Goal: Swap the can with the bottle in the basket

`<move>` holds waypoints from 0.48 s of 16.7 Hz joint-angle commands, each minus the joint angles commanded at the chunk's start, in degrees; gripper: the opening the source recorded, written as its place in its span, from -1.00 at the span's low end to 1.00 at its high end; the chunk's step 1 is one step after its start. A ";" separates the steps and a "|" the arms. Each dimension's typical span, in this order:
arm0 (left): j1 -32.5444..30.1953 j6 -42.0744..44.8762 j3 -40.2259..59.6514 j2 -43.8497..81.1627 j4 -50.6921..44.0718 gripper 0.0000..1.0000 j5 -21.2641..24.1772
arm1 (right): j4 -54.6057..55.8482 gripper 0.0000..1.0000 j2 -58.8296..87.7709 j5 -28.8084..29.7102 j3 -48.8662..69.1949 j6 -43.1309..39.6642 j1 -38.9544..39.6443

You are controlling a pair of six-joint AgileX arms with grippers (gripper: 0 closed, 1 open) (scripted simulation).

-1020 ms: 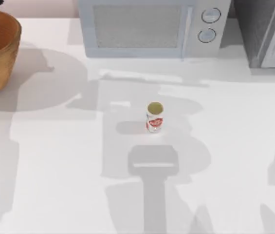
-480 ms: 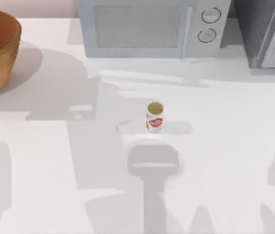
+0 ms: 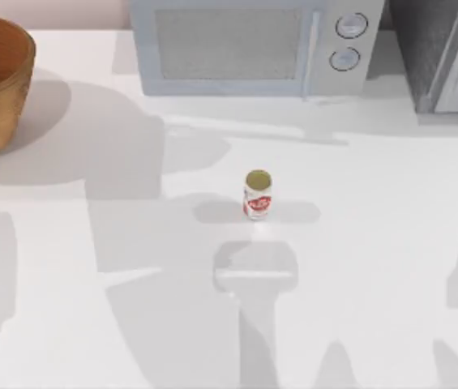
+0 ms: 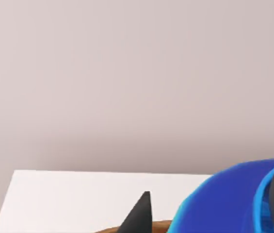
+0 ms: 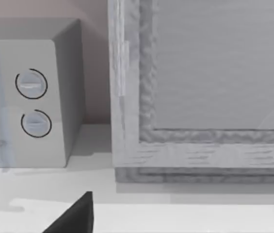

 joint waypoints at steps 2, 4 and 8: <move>-0.67 -0.36 0.50 2.19 1.97 -1.00 -0.47 | 0.00 1.00 0.00 0.00 0.00 0.00 0.00; -0.86 -0.48 0.60 2.53 2.39 -1.00 -0.61 | 0.00 1.00 0.00 0.00 0.00 0.00 0.00; -0.86 -0.48 0.60 2.53 2.39 -0.70 -0.61 | 0.00 1.00 0.00 0.00 0.00 0.00 0.00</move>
